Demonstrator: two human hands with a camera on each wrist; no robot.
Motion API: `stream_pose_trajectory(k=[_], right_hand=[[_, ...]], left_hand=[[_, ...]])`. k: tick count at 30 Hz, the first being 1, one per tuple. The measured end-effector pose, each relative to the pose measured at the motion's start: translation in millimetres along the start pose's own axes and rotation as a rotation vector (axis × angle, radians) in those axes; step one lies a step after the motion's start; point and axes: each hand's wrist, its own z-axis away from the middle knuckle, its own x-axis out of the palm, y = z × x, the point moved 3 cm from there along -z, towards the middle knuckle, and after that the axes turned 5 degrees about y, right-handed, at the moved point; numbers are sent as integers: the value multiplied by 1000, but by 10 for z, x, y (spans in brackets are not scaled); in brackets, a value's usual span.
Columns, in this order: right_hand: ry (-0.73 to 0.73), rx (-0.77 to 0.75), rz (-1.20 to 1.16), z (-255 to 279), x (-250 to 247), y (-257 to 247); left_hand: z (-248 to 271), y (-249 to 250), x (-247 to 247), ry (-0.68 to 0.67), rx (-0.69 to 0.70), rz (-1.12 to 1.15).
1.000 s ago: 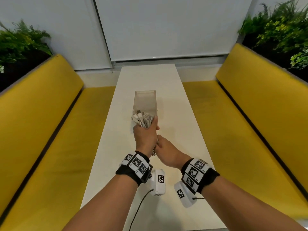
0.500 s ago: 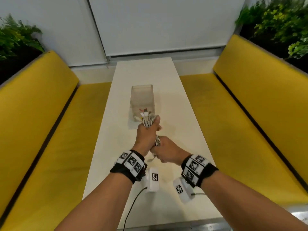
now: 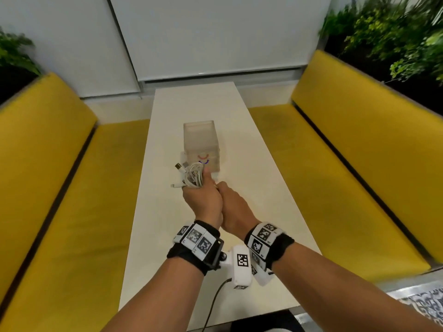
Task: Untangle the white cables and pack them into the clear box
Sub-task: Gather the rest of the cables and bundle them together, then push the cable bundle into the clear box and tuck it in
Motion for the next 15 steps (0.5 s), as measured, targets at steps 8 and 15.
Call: stream_pose_trajectory(k=[8, 15], right_hand=[[-476, 194, -623, -479, -115, 122], [-75, 607, -926, -1362, 108, 755]], left_hand=[[-575, 365, 17, -18, 121, -2], [-1073, 633, 242, -81, 183, 16]])
